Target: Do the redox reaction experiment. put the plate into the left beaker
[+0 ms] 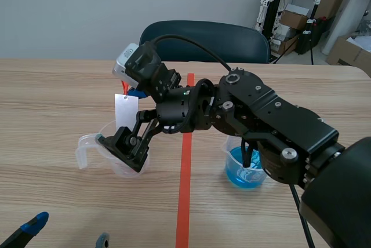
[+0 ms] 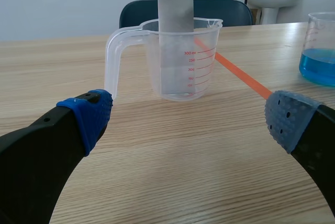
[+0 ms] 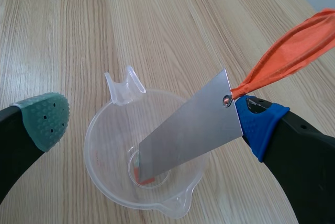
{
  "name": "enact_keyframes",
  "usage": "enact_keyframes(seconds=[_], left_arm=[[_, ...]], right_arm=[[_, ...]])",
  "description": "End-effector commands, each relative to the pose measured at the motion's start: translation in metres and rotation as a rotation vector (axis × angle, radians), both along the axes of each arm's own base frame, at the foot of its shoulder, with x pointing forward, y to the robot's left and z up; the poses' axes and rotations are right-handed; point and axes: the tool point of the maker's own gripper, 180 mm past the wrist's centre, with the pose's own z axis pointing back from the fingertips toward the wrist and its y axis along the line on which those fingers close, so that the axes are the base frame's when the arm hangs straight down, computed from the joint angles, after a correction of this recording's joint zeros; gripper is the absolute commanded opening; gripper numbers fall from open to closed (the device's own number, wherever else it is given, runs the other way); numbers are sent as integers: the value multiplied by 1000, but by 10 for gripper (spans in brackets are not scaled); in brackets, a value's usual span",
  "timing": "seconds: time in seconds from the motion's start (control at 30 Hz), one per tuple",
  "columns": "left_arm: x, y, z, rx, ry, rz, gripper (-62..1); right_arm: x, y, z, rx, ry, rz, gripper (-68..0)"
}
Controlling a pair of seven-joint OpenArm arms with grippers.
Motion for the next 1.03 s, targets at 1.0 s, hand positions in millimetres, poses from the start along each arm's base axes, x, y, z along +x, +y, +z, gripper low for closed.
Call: enact_keyframes(seconds=[1.0], left_arm=[[-1, 4, 11, -3, -56, -4, 7]], right_arm=[[7, 4, 14, 26, -25, 5, 4]])
